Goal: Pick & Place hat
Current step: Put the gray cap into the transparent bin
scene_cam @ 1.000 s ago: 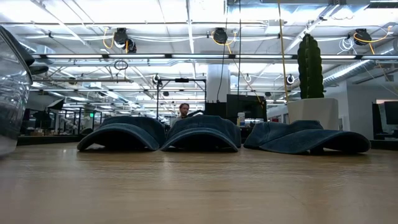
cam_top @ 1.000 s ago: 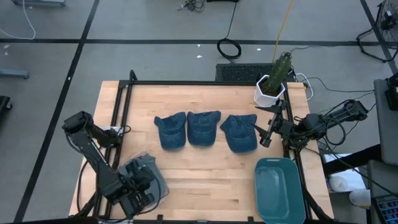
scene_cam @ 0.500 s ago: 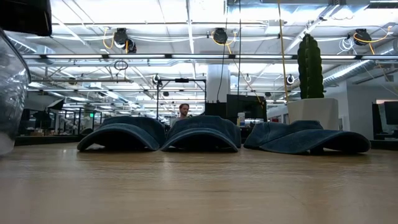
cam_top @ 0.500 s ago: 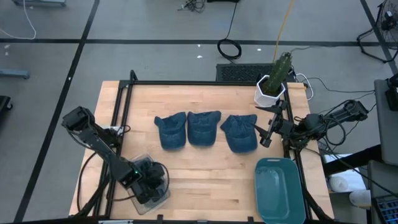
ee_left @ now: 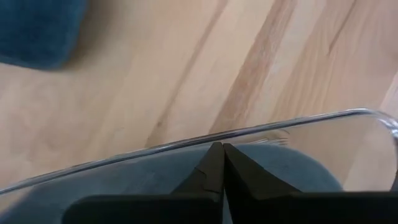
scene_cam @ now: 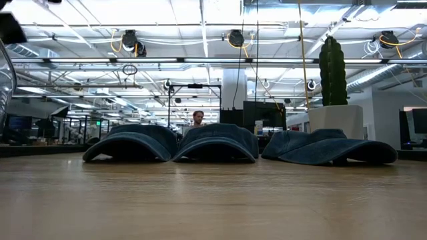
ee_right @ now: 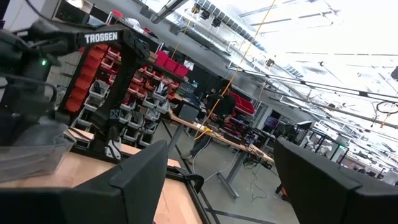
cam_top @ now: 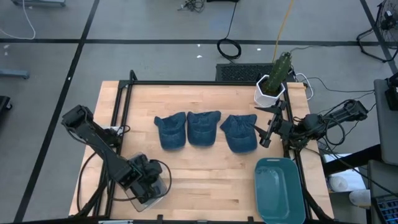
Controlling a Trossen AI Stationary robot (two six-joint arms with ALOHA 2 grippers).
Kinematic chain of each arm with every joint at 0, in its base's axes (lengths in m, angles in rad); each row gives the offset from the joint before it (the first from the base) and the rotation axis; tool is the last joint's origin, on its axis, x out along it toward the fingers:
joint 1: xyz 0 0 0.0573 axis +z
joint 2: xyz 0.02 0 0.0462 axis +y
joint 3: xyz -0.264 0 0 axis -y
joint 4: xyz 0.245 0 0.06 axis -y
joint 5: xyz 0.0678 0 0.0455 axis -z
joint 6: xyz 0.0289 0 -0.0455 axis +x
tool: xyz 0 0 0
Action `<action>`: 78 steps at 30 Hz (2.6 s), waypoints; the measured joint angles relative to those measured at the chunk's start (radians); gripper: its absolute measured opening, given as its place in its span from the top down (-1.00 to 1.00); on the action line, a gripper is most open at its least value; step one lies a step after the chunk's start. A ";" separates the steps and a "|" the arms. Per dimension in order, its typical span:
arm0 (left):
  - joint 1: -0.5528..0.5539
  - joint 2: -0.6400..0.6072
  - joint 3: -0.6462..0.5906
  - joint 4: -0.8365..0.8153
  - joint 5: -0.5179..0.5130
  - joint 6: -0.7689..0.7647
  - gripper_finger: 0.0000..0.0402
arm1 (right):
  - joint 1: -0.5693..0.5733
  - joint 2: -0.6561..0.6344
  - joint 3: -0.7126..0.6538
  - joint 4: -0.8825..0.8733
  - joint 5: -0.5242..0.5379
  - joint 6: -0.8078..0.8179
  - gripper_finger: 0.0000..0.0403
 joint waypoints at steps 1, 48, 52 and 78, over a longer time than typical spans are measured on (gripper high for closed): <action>0.002 0.000 0.021 -0.024 -0.005 0.002 0.98 | 0.000 0.000 0.000 0.000 0.000 0.000 -0.39; -0.091 0.038 0.280 -0.443 0.150 -0.232 0.99 | 0.000 0.000 0.000 -0.003 0.000 0.000 -0.38; -0.145 0.038 0.259 -0.510 0.232 -0.400 0.99 | 0.000 0.000 0.000 -0.003 0.000 0.000 -0.38; -0.235 -0.001 -0.081 0.031 0.194 -0.445 0.99 | 0.000 0.000 0.000 0.000 0.000 0.000 -0.39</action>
